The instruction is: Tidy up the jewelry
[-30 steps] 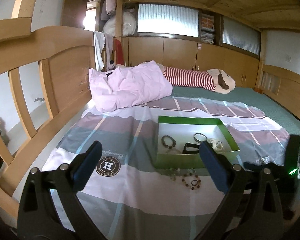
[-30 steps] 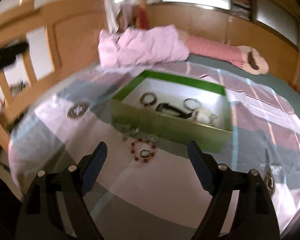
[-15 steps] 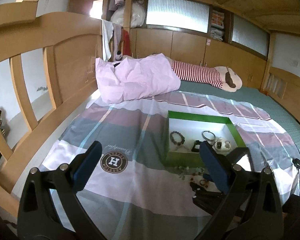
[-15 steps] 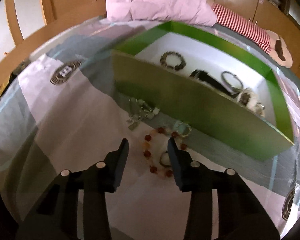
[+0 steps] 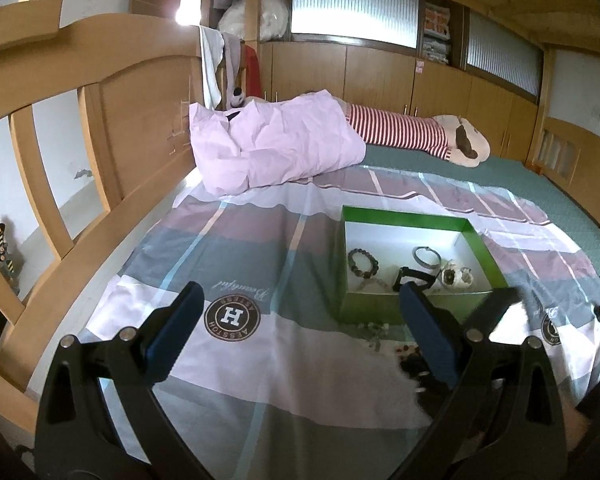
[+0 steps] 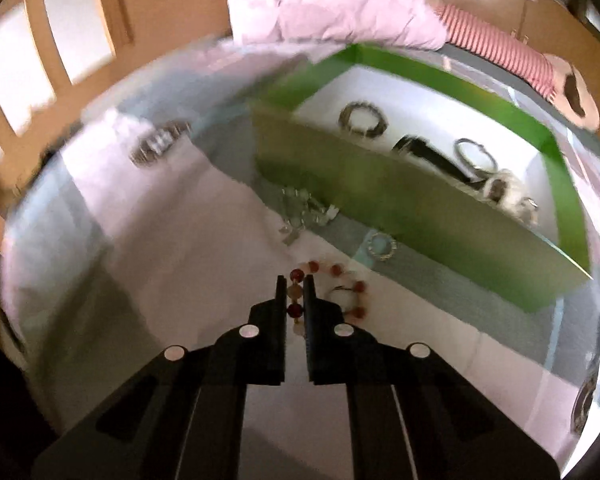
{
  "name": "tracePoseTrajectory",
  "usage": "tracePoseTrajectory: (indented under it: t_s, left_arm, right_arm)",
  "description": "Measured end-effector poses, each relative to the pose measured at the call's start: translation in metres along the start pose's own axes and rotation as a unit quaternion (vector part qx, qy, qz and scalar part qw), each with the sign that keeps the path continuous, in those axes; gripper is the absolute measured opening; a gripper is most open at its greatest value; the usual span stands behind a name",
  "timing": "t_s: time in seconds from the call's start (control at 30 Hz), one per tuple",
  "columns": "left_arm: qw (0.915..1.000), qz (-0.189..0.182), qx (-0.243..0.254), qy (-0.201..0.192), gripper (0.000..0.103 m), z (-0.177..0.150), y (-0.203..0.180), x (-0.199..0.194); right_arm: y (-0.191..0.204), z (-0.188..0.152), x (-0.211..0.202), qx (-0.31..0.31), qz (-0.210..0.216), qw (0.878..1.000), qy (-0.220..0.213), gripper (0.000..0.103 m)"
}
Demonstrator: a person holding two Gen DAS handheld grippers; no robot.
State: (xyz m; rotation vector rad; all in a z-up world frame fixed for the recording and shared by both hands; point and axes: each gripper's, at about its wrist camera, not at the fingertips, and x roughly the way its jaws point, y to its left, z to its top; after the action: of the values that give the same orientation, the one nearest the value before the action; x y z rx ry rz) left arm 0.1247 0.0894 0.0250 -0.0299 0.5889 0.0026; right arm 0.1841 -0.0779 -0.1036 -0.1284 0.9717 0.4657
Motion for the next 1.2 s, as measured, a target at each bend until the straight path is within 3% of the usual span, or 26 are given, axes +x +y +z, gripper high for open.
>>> tracePoseTrajectory:
  t_s: [0.2,0.33,0.53,0.63,0.7,0.93,1.03,1.1,1.2]
  left_arm:
    - [0.9994,0.0,0.025,0.023,0.097,-0.006,-0.011,0.01]
    - [0.9969,-0.021,0.055,0.052,0.097,-0.017,-0.032,0.025]
    - [0.9866,-0.046,0.123,0.097,0.096,-0.049,-0.087,0.056]
    - [0.981,-0.049,0.15,0.113,0.091,-0.07,-0.116,0.079]
    - [0.979,-0.05,0.146,0.133,0.08,-0.083,-0.125,0.097]
    - [0.969,-0.05,0.14,0.197,0.071,-0.112,-0.132,0.142]
    - [0.9678,-0.066,0.126,0.208,0.046,-0.118,-0.132,0.15]
    - [0.9669,-0.074,0.135,0.203,0.02,-0.117,-0.138,0.147]
    - [0.9671,-0.076,0.137,0.201,0.019,-0.116,-0.137,0.144]
  right_arm:
    - [-0.029,0.009,-0.104,0.052,0.048,0.993,-0.098,0.008]
    - [-0.057,0.008,-0.141,0.089,0.06,0.984,-0.141,0.008]
    - [-0.083,0.006,-0.151,0.105,0.048,0.982,-0.151,0.008]
    - [-0.088,0.001,-0.152,0.104,0.042,0.982,-0.15,0.008]
    - [-0.089,0.001,-0.15,0.104,0.043,0.982,-0.149,0.008]
    - [-0.093,-0.005,-0.156,0.102,0.039,0.982,-0.153,0.008]
    - [-0.097,-0.007,-0.156,0.103,0.038,0.983,-0.149,0.008]
    - [-0.098,-0.008,-0.155,0.103,0.035,0.983,-0.147,0.008]
    - [-0.099,-0.01,-0.158,0.101,0.034,0.983,-0.149,0.008]
